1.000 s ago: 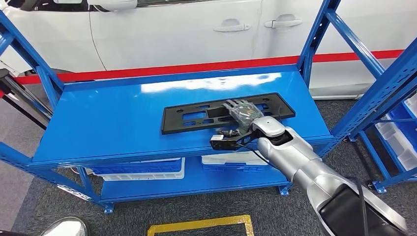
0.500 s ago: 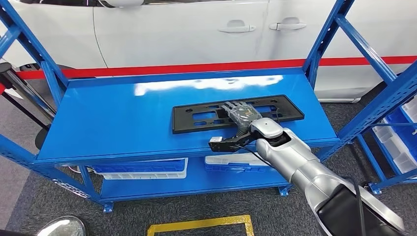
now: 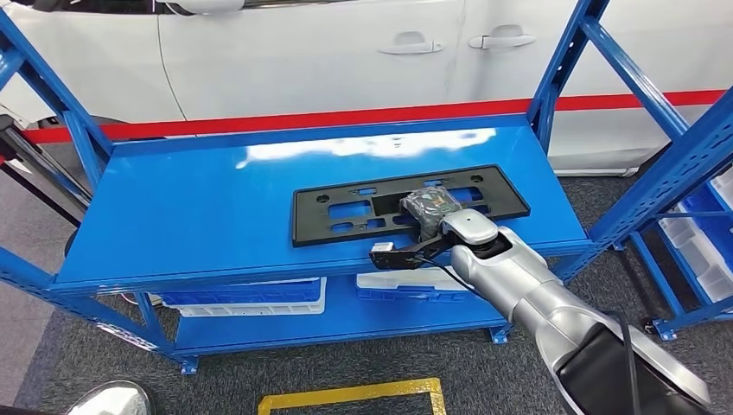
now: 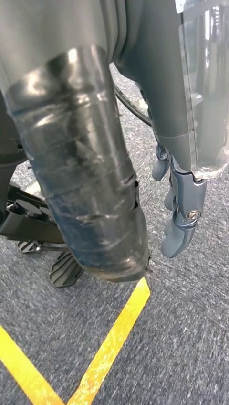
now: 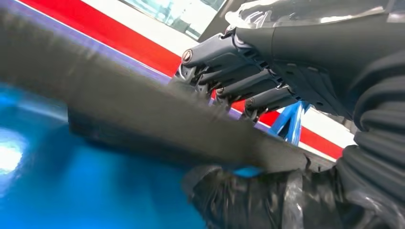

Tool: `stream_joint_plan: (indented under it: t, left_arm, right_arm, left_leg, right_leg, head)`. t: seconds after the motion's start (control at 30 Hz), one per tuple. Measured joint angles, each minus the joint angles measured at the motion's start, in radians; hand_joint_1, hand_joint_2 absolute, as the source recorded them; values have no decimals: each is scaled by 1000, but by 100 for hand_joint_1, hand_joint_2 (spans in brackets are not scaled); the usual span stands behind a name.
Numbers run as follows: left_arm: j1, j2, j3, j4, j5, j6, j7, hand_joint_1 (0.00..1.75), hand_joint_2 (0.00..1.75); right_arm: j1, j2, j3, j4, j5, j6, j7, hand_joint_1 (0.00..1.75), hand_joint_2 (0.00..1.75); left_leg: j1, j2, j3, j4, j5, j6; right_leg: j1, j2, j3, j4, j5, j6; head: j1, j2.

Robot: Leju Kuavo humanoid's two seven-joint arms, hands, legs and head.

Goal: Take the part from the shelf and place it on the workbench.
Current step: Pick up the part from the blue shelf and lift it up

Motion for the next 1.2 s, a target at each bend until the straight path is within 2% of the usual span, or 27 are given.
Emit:
stream_joint_plan:
  t: [0.1,0.17,0.33,0.63,0.77,0.97,1.2]
  left_arm:
    - [1,-1,0,0,0,0,0,0,0]
    - [1,-2,0,0,1,0,0,0,0]
    - [1,-2,0,0,-1,12,17,0,0]
    - [2,-6,0,0,-1,21,31,0,0]
    - [3,-9,0,0,2,11,14,0,175]
    - [4,-10,0,0,5,-18,-21,0,175]
    - [5,-11,0,0,-4,-29,-23,0,175]
  right_arm:
    - [-2,0,1,2,0,-1,0,124,175]
    - [-2,1,1,4,0,-1,0,130,175]
    - [-3,1,3,7,0,-5,0,174,175]
    - [-2,2,4,-17,26,-71,33,175,175]
    - [-25,-7,5,-91,81,-88,85,175,175]
    - [-104,-35,-11,-251,148,1,114,175,175]
    - [-141,-71,-22,-369,198,22,115,175,175]
  left_leg:
    - [0,0,0,-1,0,-1]
    - [0,0,0,-1,0,-1]
    - [0,0,0,0,0,-1]
    - [0,0,-2,2,0,-1]
    - [-1,0,-3,2,0,-1]
    - [-2,0,-3,2,0,-1]
    - [-2,0,-4,2,0,-1]
  right_leg:
    - [1,0,0,0,0,0]
    - [1,0,0,0,0,0]
    - [-1,0,1,0,1,-1]
    - [-1,-1,1,-1,1,-1]
    - [-1,0,-1,-1,2,-1]
    - [-1,0,-2,-1,2,-1]
    - [-1,0,-1,-1,2,-1]
  head:
    - [0,0]
    - [0,0]
    - [0,0]
    - [0,0]
    - [0,0]
    - [0,0]
    - [0,0]
